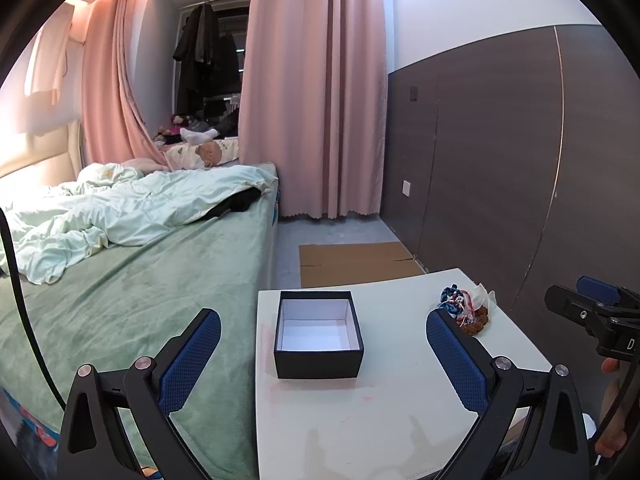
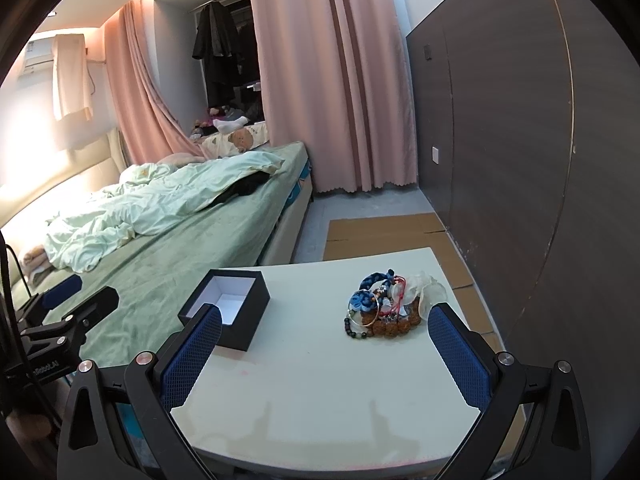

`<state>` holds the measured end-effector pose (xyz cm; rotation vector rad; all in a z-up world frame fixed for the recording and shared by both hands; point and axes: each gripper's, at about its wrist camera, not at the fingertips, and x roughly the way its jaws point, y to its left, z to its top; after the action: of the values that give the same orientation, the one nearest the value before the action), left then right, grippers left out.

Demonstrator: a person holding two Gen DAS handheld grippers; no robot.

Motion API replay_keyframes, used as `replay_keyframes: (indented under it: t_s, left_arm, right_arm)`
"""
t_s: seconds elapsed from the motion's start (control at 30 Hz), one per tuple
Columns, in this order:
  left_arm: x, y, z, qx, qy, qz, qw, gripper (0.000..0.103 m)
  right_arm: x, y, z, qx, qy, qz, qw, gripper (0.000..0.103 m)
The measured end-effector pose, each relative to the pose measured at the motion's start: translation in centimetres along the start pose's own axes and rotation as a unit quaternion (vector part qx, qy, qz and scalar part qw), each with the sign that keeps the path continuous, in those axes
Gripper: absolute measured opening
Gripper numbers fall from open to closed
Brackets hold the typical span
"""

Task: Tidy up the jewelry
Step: 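Move the left tool toward the jewelry pile beside the black box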

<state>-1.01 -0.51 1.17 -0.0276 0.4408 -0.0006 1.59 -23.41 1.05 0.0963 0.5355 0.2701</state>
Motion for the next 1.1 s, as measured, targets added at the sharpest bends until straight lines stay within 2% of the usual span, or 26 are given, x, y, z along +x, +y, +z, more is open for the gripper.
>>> replay_keyframes:
  t_s: [0.4,0.8,1.1]
  left_arm:
    - [-0.2,0.4,0.1,-0.005,-0.002,0.009,0.9999,0.103]
    - [0.6,0.3,0.7,-0.013,-0.001,0.003,0.9999,0.103]
    - [2.9,-1.4,1.3,-0.010,0.020,-0.028,0.9994,0.103]
  right_arm:
    - [0.0,0.0,0.0,-0.001,-0.003,0.000,1.000,0.103]
    - [0.2,-1.0,0.7,0.022,-0.003,0.000,1.000,0.103]
    - [1.0,-3.0,1.8,0.050,0.000,-0.014,0.999,0.103]
